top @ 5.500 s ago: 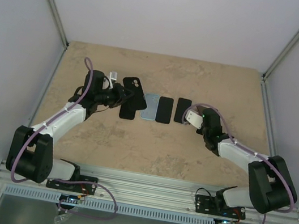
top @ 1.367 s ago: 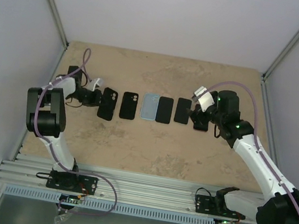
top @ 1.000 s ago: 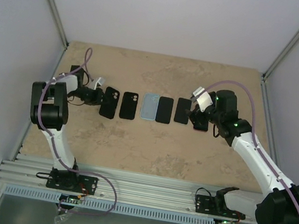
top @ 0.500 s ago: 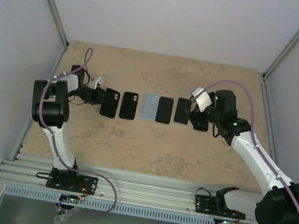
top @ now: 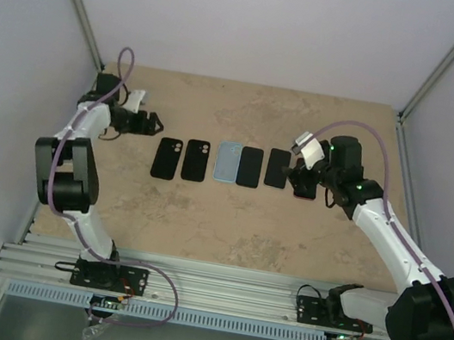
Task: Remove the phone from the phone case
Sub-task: Place the phone case at the center of the board, then reset both arms
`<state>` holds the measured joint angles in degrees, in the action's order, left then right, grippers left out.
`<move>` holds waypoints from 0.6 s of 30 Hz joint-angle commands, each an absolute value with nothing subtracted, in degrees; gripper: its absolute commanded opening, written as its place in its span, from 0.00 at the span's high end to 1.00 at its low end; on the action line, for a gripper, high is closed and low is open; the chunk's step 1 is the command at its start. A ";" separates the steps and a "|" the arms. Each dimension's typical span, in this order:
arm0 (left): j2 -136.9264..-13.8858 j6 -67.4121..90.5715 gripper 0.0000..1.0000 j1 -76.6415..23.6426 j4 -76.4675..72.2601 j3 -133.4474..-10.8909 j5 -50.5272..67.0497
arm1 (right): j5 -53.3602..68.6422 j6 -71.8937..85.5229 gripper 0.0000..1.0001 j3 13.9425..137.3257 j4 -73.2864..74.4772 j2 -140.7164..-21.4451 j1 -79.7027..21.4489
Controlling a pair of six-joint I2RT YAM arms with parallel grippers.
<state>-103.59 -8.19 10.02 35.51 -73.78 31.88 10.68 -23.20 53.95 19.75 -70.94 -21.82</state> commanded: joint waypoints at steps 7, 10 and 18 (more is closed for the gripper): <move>-92.76 -12.58 0.01 9.61 44.95 -88.37 25.75 | 18.60 -18.72 0.02 58.20 22.30 -68.17 -14.86; -90.67 -14.18 0.01 7.01 48.09 -91.61 21.27 | 21.69 -17.35 0.02 59.74 23.24 -67.95 -11.87; -81.07 -10.99 0.01 -2.27 45.94 -82.54 14.80 | 32.25 -14.17 0.02 58.77 24.75 -66.98 0.94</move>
<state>-84.75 -12.80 1.50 45.08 -87.35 20.34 24.60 -16.78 59.33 22.96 -68.25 -4.97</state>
